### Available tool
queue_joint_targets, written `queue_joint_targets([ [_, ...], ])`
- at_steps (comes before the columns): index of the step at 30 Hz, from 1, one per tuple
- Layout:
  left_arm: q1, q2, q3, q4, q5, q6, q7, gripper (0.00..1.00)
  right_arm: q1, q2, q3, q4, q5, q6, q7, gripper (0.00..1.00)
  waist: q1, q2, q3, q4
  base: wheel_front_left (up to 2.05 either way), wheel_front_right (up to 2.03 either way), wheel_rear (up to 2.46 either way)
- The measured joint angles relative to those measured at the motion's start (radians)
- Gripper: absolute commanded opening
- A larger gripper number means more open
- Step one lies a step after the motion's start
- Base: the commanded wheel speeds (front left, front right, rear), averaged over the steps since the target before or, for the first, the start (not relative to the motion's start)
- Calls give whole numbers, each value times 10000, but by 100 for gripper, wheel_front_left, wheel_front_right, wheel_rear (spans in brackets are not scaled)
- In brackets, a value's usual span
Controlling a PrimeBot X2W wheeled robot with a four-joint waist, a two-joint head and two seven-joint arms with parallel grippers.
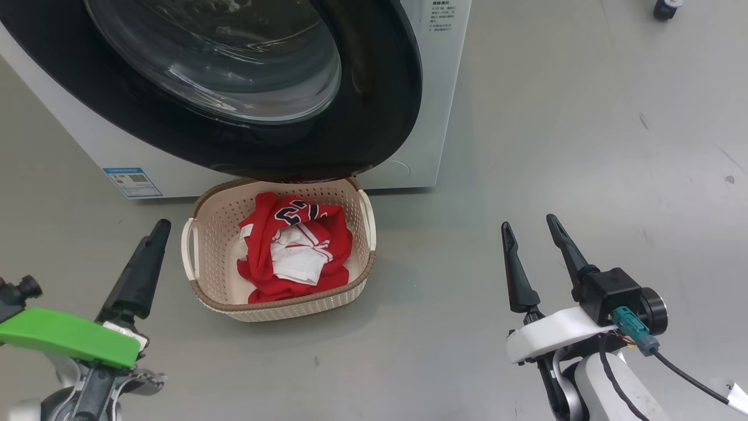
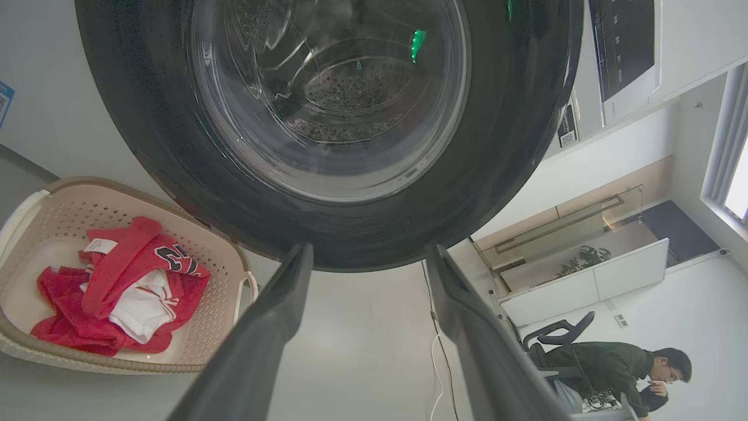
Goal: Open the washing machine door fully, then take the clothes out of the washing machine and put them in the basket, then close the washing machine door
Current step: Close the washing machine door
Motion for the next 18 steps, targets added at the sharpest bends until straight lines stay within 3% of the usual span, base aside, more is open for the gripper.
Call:
queue_joint_targets([
  [10, 800, 1302, -1141, -836, 4690, -6, -2529, 100, 41, -63, -169, -107, -173, 33, 0, 100, 0, 0, -389, 163, 0, 0, 0],
  [18, 1519, 1524, -1333, -447, 7373, -13, -4084, 100, 416, -123, -280, -115, -366, 33, 0, 100, 0, 0, -720, 245, 0, 0, 0],
])
